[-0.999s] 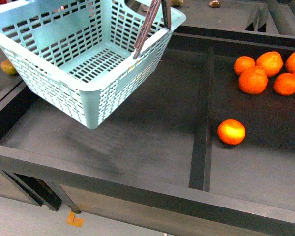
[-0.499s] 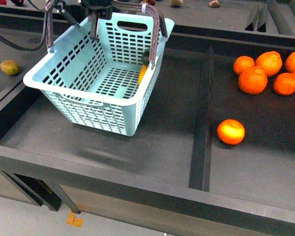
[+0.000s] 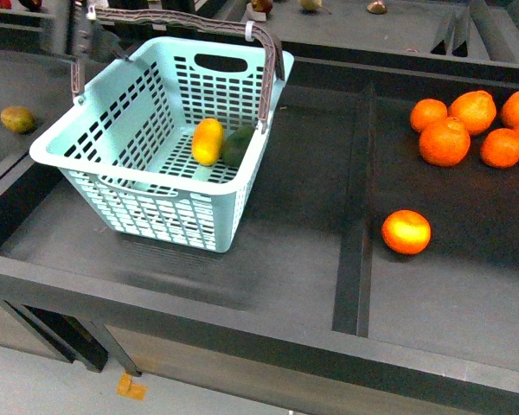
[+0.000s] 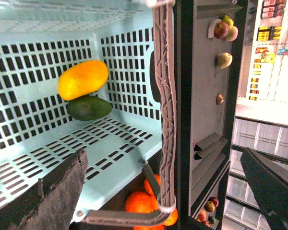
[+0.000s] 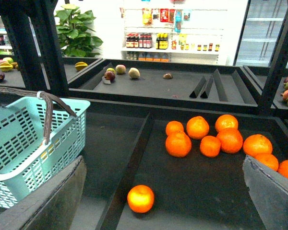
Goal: Pick mango and avocado into basket
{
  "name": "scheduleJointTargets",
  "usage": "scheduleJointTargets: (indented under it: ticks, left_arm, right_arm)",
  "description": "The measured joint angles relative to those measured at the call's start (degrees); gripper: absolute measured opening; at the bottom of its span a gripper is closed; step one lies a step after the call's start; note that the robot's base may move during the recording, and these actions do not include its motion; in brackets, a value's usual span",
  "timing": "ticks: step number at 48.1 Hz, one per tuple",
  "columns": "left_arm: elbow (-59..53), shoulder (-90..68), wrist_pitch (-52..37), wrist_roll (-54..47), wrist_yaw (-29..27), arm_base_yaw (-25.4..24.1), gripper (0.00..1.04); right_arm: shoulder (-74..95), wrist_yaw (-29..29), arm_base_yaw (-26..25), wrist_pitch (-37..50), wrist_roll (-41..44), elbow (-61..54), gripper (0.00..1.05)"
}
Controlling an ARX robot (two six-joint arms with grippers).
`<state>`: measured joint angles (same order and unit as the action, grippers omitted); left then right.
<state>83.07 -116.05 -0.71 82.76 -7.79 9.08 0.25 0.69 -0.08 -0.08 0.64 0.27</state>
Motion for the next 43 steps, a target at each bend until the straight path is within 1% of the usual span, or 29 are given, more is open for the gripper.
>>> scheduleJointTargets:
  ticks: [8,15,21,22,26,30,34,35,37,38,39,41,43]
  left_arm:
    - [-16.87,15.34,-3.21,-6.43,1.44,-4.72,0.97]
    - [-28.06,28.94,-3.69,-16.46,3.37,-11.15,0.97]
    - [-33.88,40.24,-3.1,-25.05,7.56,-17.86,0.97]
    - [-35.17,42.62,-3.3,-27.45,8.52,-19.47,0.97]
    - [-38.82,48.24,-4.57,-33.86,10.84,-23.34,0.97]
    - [-40.46,50.62,-5.09,-37.2,11.08,-25.14,0.97]
    - [-40.65,50.82,-5.22,-39.32,11.45,-25.35,0.97]
    - [-41.35,50.75,-6.73,-41.07,13.25,-25.51,0.96]
    - [-46.27,51.25,-18.29,-50.23,20.26,-25.55,0.85]
    - [-48.98,51.95,-23.3,-55.49,21.75,-25.24,0.8]
    - [-51.52,52.92,-27.34,-61.72,21.94,-24.7,0.74]
    - [-55.41,55.1,-31.87,-70.38,21.57,-23.39,0.64]
    - [-58.03,57.11,-33.29,-74.9,20.74,-22.27,0.55]
  right_arm:
    - [0.0,0.0,0.0,0.0,0.0,0.0,0.97]
    - [0.0,0.0,0.0,0.0,0.0,0.0,0.97]
    - [0.0,0.0,0.0,0.0,0.0,0.0,0.97]
    - [0.0,0.0,0.0,0.0,0.0,0.0,0.97]
    - [0.0,0.02,0.0,0.0,0.0,0.0,0.97]
    - [0.0,0.0,0.0,0.0,0.0,0.0,0.97]
    - [0.0,0.0,0.0,0.0,0.0,0.0,0.97]
    - [0.0,0.0,0.0,0.0,0.0,0.0,0.97]
    - [0.0,0.0,0.0,0.0,0.0,0.0,0.97]
    - [0.0,-0.02,0.0,0.0,0.0,0.0,0.97]
    - [0.0,0.0,0.0,0.0,0.0,0.0,0.97]
    - [0.0,0.02,0.0,0.0,0.0,0.0,0.97]
    - [0.0,0.0,0.0,0.0,0.0,0.0,0.97]
